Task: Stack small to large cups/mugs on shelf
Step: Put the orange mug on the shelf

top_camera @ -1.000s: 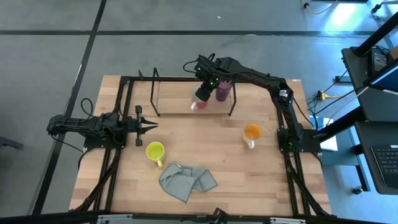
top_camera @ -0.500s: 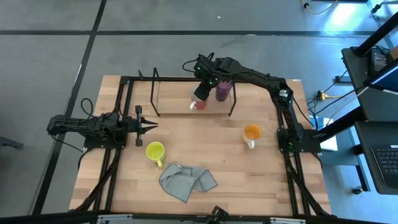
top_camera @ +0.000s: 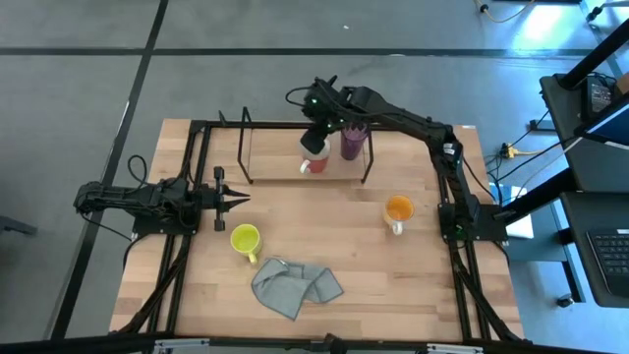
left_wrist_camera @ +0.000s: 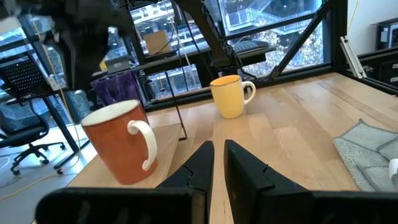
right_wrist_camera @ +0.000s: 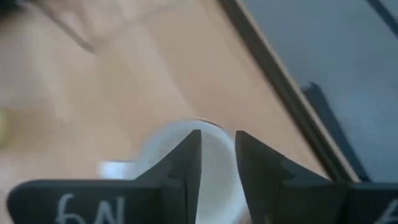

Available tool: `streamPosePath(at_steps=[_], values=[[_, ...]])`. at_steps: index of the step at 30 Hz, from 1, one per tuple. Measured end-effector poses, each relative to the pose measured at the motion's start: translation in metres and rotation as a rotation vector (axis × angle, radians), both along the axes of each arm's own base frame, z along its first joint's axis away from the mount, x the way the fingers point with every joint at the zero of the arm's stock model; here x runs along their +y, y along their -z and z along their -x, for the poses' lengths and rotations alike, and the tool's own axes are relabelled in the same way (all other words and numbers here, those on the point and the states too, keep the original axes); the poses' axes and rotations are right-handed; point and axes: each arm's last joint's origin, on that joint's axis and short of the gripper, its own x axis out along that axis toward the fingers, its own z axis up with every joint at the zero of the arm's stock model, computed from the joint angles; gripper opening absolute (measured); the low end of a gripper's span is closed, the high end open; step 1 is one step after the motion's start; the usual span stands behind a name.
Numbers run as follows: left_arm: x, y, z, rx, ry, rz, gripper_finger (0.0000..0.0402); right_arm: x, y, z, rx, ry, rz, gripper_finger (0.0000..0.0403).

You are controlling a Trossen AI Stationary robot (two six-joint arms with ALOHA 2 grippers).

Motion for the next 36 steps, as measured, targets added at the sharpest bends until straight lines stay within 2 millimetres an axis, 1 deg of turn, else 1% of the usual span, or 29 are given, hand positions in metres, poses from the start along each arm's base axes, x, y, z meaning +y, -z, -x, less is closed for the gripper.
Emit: streamPosePath(at_steps=[4, 7, 10, 11, 14, 16, 18, 23, 28, 31, 36], values=[[0.0, 0.0, 0.0, 0.0, 0.0, 0.0, 0.0033, 0.014, -0.014, -0.005, -0.085, -0.049, -0.087, 0.0078], [0.0, 0.0, 0.0, 0.0, 0.0, 0.0, 0.0033, 0.028, -0.014, -0.009, -0.106, -0.074, -0.176, 0.0048], [0.0, 0.0, 0.0, 0.0, 0.0, 0.0, 0.0033, 0.047, -0.014, -0.014, -0.107, -0.109, -0.228, 0.0012], [0.0, 0.0, 0.0, 0.0, 0.0, 0.0, 0.0033, 0.053, -0.014, -0.016, -0.105, -0.122, -0.234, 0.0007], [0.0, 0.0, 0.0, 0.0, 0.0, 0.0, 0.0033, 0.071, -0.014, -0.02, -0.103, -0.137, -0.257, 0.001], [0.0, 0.0, 0.0, 0.0, 0.0, 0.0, 0.0033, 0.079, -0.013, -0.022, -0.102, -0.14, -0.268, 0.0009], [0.0, 0.0, 0.0, 0.0, 0.0, 0.0, 0.0033, 0.085, -0.008, -0.026, -0.084, -0.122, -0.249, 0.0005], [0.0, 0.0, 0.0, 0.0, 0.0, 0.0, 0.0033, 0.09, 0.014, -0.036, -0.008, -0.066, -0.231, 0.0005], [0.0, 0.0, 0.0, 0.0, 0.0, 0.0, 0.0033, 0.092, 0.036, -0.045, 0.063, -0.035, -0.158, 0.0004], [0.0, 0.0, 0.0, 0.0, 0.0, 0.0, 0.0033, 0.092, 0.036, -0.046, 0.062, -0.036, -0.139, 0.0004], [0.0, 0.0, 0.0, 0.0, 0.0, 0.0, 0.0033, 0.088, 0.036, -0.046, 0.074, 0.023, -0.035, 0.0002]])
